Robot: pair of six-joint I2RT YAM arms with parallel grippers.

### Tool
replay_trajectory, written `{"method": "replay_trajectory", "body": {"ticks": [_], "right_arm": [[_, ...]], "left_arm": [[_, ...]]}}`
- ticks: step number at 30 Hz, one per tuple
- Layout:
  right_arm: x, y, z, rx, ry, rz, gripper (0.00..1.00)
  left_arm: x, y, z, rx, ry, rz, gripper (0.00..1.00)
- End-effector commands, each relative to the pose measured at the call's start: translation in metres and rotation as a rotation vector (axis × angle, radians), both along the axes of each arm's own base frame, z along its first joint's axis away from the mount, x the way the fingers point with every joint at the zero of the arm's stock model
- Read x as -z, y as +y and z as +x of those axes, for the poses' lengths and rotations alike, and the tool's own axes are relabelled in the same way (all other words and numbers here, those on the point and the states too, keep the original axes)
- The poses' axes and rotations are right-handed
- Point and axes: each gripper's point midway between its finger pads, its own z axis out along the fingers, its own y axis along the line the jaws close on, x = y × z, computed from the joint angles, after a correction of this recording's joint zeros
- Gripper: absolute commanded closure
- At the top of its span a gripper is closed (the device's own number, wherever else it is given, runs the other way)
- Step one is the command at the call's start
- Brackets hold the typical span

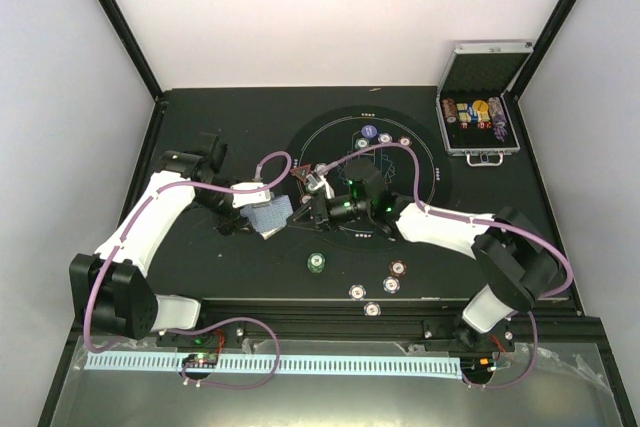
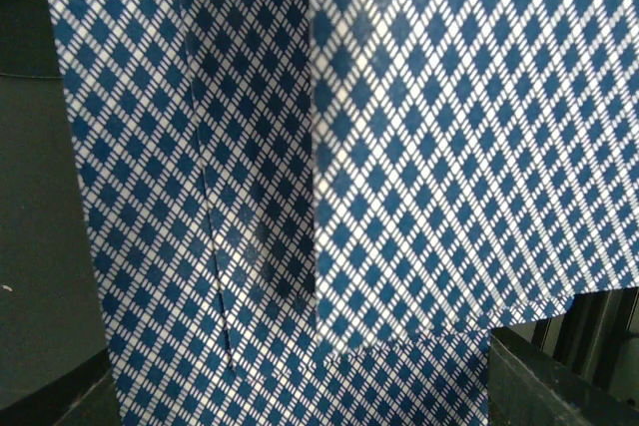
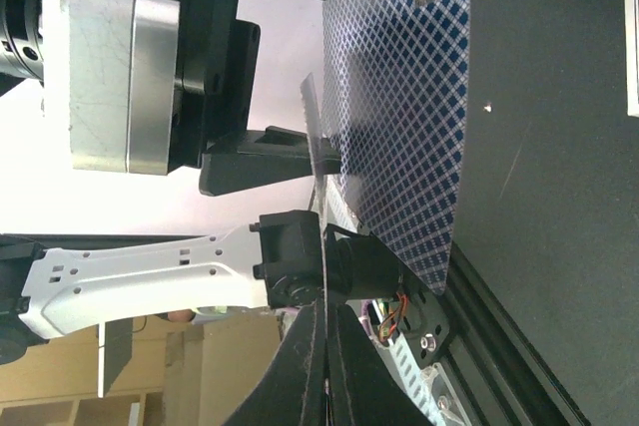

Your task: Distribute texas hold em gaming equipment

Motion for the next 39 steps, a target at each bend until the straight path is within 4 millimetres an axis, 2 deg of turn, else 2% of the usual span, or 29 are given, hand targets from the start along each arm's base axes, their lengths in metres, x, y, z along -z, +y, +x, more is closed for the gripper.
{"method": "replay_trajectory", "body": {"ticks": [1, 8, 12, 16, 20, 24, 31, 32, 33, 39], "right_arm": [[-0.019, -0.001, -0.008, -0.021, -0.032, 0.066, 0.99], [-0.031, -0.008, -0.008, -0.018, -0.059, 0.08, 0.99], [-0.036, -0.025, 0.01, 0.027, -0.082, 0.054, 0.99], [-0.03, -0.051, 0.04, 0.083, -0.081, 0.01, 0.99], [-0.021, -0.069, 0.074, 0.117, -0.086, -0.031, 0.99], [-0.007, -0.072, 0.117, 0.138, -0.076, -0.071, 0.99], [0.039, -0.044, 0.21, 0.171, -0.035, -0.206, 0.99], [0.055, -0.04, 0.221, 0.173, -0.007, -0.232, 0.99], [0.059, -0.035, 0.233, 0.18, -0.01, -0.237, 0.99], [0.091, -0.016, 0.283, 0.217, 0.023, -0.276, 0.99]], "left_arm": [[-0.011, -0.003, 0.008, 0.0, -0.019, -0.025, 0.98], [-0.013, -0.001, 0.008, -0.002, -0.009, -0.027, 0.98], [-0.013, 0.001, 0.007, -0.003, -0.003, -0.028, 0.98], [-0.013, 0.001, 0.005, -0.003, 0.0, -0.03, 0.98], [-0.015, 0.001, 0.005, -0.001, -0.003, -0.034, 0.98], [-0.015, 0.0, 0.004, 0.0, 0.002, -0.037, 0.98], [-0.017, 0.002, 0.004, -0.003, -0.003, -0.031, 0.98], [-0.017, 0.002, 0.004, -0.003, -0.004, -0.032, 0.99], [-0.017, 0.002, 0.004, -0.004, -0.005, -0.032, 0.98], [-0.018, 0.003, 0.003, -0.006, -0.005, -0.029, 0.98]]}}
